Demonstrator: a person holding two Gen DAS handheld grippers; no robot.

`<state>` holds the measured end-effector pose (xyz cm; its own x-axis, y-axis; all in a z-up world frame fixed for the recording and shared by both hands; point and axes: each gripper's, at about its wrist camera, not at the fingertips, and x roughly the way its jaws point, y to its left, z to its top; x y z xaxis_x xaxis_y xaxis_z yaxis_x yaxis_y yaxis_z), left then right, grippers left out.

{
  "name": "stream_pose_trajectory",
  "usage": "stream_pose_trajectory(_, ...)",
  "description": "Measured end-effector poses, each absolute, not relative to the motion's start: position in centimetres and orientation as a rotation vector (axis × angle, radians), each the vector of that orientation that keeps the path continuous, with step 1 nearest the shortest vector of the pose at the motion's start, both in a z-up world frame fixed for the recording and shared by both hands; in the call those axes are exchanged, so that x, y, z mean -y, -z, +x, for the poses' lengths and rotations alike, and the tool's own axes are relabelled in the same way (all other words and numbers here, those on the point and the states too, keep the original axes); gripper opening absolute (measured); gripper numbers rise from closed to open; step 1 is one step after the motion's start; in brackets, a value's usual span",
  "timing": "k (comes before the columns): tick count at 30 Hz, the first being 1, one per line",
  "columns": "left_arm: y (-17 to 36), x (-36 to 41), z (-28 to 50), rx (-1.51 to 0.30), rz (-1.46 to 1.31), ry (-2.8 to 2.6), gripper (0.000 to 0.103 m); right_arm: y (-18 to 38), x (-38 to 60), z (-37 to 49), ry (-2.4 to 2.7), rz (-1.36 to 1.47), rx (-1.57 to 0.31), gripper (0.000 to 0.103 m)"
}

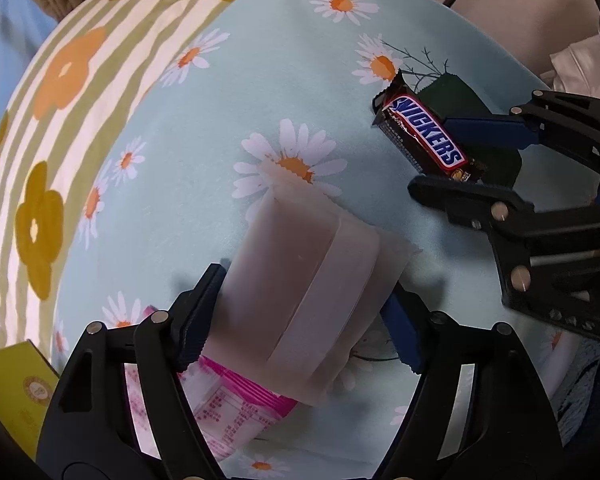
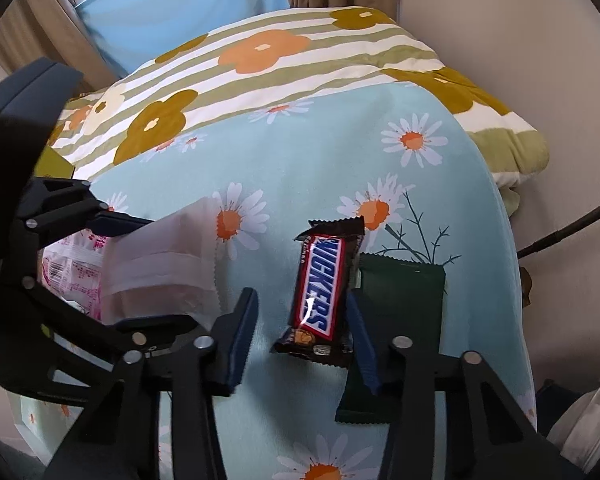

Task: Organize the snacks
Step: 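Grasp the translucent pack with the left tool while the right tool grasps the Snickers bar, then carry both items over the yellow box and open both tools to drop them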

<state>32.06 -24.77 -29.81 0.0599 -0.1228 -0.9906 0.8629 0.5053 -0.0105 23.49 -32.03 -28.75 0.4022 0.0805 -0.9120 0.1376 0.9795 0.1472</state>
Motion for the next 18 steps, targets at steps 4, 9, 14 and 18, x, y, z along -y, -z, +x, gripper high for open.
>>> stream_pose_trajectory(4,29.0,24.3,32.1,-1.298,0.694,0.838,0.072,28.9,31.9,23.7,0.039,0.194,-1.160,0.035)
stream_pose_trajectory(9,28.2,23.6,32.1,-1.291,0.652,0.804,0.072,29.4,32.0,24.1,0.035,0.186,-1.172,0.035)
stream_pose_trajectory(14,27.7,23.1,32.5,-1.302,0.589,0.767,0.072,29.5,31.6,24.5,0.046,0.135,-1.160,0.027)
stream_pose_trajectory(18,26.5,22.6,32.7,-1.297,0.532,0.738,0.072,28.6,32.0,24.4,0.023,0.153,-1.151,0.026)
